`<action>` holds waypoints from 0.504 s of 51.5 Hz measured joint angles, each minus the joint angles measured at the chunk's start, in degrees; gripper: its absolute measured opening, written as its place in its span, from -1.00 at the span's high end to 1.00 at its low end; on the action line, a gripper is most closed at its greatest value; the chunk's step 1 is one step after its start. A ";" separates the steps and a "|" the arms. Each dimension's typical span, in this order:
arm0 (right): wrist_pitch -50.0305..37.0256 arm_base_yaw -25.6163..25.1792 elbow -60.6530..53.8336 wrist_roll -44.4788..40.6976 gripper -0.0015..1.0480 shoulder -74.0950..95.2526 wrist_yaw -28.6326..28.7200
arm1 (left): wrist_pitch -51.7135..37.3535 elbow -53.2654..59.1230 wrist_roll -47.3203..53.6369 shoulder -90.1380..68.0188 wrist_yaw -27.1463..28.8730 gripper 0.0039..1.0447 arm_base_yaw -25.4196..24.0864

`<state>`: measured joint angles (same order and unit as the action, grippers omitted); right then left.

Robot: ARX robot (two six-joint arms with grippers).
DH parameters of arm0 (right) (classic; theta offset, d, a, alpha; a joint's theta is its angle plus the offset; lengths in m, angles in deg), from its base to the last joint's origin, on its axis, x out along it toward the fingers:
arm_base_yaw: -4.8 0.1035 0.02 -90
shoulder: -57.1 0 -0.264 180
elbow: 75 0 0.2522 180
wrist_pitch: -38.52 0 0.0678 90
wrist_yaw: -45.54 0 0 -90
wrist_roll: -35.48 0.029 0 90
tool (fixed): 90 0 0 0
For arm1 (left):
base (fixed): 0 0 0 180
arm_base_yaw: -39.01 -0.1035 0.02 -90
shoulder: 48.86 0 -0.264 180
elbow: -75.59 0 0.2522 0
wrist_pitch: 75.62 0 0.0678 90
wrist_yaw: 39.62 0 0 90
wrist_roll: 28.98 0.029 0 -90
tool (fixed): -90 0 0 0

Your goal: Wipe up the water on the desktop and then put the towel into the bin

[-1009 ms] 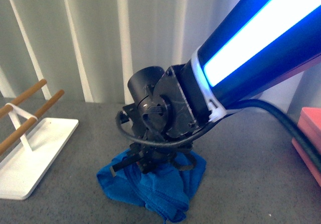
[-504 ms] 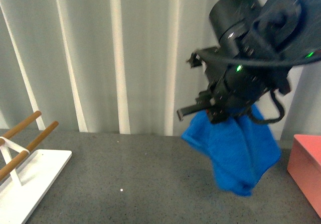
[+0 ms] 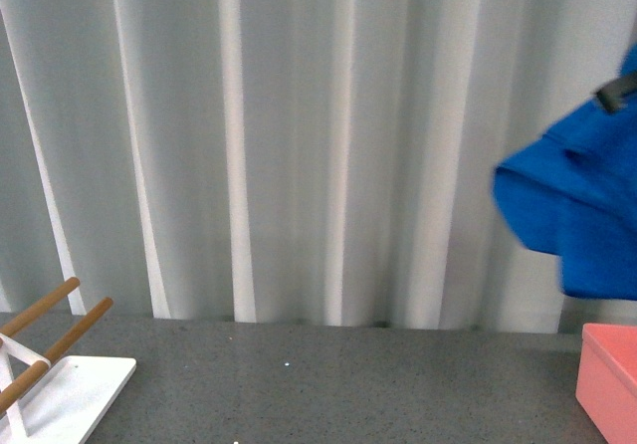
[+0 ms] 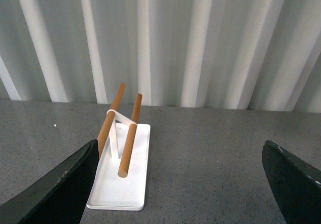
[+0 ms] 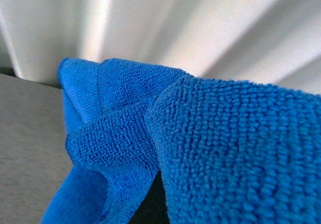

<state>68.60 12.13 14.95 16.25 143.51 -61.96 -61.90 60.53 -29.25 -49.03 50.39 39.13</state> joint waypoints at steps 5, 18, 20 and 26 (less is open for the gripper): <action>4.04 -6.19 -1.07 -3.04 0.92 -1.51 0.11 | 0.00 0.02 0.00 0.00 0.00 -0.88 0.00; 10.69 -18.62 -3.50 -4.02 0.92 0.83 5.79 | 0.00 0.00 0.00 0.00 0.00 -0.88 0.00; 11.54 -19.43 -3.45 -3.45 0.92 1.57 6.08 | 0.00 0.00 0.00 0.00 0.00 -0.88 0.00; 14.73 -21.33 -3.13 -1.20 0.92 5.27 6.97 | 0.00 0.00 0.00 0.00 0.00 -0.88 0.00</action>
<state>83.33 -9.20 11.82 15.05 148.78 -54.99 -61.90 60.53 -29.25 -49.03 50.39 39.13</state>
